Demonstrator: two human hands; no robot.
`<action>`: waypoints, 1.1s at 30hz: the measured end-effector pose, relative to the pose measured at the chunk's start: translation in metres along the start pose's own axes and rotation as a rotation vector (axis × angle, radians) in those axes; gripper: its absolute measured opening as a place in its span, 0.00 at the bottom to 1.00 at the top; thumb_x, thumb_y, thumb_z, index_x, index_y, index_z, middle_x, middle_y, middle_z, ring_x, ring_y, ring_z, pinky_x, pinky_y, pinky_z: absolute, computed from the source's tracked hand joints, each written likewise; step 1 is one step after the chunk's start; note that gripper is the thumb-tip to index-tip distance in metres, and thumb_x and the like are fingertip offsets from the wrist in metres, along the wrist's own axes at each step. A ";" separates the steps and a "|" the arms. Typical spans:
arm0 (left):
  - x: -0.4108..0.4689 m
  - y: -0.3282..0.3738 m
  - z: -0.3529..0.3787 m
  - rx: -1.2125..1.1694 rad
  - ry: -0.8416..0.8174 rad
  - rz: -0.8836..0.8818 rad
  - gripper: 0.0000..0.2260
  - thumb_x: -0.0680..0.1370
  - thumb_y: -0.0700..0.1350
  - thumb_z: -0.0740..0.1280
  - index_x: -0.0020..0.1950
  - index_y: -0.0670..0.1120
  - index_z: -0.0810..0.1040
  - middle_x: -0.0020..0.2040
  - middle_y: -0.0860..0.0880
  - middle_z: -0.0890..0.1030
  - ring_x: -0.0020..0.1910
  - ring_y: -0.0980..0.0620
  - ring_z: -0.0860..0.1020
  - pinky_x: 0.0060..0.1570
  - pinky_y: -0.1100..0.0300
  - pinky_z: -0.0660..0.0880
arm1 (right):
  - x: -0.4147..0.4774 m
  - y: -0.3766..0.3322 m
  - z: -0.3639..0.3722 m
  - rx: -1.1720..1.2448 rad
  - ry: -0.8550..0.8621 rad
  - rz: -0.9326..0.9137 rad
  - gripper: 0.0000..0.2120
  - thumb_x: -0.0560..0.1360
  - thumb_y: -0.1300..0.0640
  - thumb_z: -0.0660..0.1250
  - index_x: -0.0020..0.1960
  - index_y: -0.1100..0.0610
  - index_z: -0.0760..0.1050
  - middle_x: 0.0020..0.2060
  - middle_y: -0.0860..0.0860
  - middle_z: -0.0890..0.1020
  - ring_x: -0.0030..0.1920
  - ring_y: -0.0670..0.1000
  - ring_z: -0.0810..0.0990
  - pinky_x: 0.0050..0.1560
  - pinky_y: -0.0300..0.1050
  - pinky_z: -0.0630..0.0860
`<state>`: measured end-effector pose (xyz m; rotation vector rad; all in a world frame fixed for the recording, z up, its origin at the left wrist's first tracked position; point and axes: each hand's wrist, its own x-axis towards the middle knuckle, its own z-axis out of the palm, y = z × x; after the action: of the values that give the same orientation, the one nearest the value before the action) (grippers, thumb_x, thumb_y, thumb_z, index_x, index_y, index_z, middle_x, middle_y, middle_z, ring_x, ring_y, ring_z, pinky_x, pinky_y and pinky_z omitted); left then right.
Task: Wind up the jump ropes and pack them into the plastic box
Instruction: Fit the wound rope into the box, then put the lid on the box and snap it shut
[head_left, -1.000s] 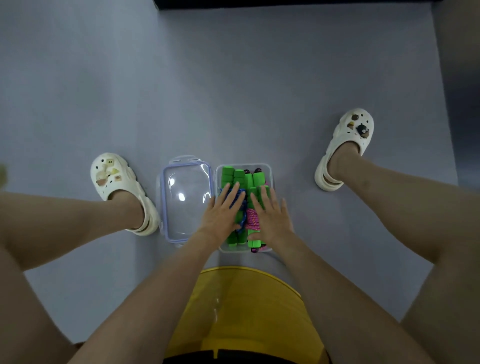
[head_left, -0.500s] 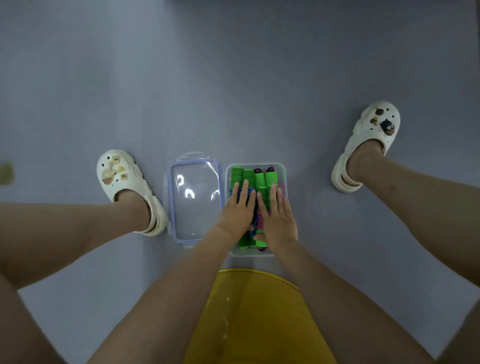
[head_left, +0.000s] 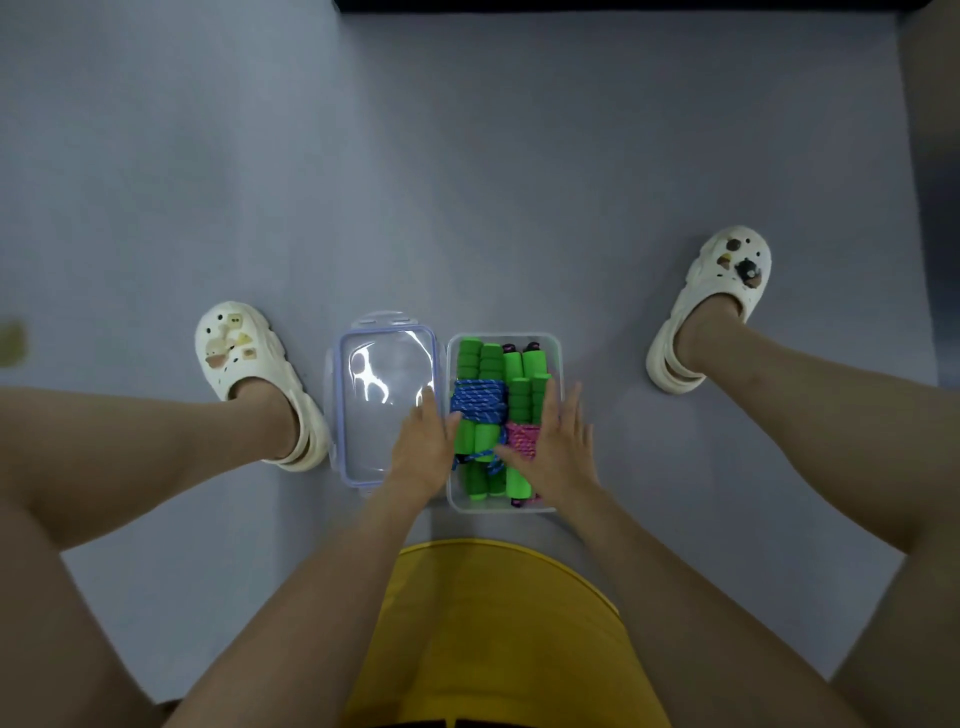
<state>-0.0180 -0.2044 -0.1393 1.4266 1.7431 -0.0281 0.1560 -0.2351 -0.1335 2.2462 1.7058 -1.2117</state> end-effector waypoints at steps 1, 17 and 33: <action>0.001 0.001 0.002 -0.135 -0.048 -0.101 0.17 0.83 0.49 0.55 0.66 0.38 0.69 0.61 0.37 0.74 0.61 0.39 0.72 0.56 0.52 0.67 | 0.002 0.000 0.003 0.195 0.015 0.085 0.52 0.71 0.35 0.64 0.76 0.54 0.34 0.76 0.60 0.42 0.76 0.59 0.43 0.73 0.60 0.50; 0.057 -0.024 -0.037 -0.241 0.233 -0.410 0.13 0.78 0.38 0.59 0.57 0.37 0.79 0.58 0.40 0.76 0.58 0.40 0.75 0.58 0.54 0.70 | 0.047 -0.016 -0.004 0.382 0.083 0.263 0.53 0.70 0.39 0.69 0.77 0.60 0.38 0.75 0.60 0.54 0.74 0.61 0.54 0.73 0.56 0.57; 0.046 -0.055 -0.076 -0.121 0.433 -0.555 0.06 0.73 0.33 0.63 0.49 0.36 0.75 0.49 0.37 0.79 0.49 0.37 0.78 0.42 0.51 0.70 | 0.045 -0.021 -0.001 0.265 0.073 0.346 0.38 0.79 0.48 0.59 0.77 0.62 0.41 0.75 0.63 0.51 0.75 0.62 0.55 0.72 0.55 0.58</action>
<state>-0.1061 -0.1489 -0.1457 0.8631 2.4113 0.0941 0.1423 -0.1917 -0.1521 2.6229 1.1587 -1.3475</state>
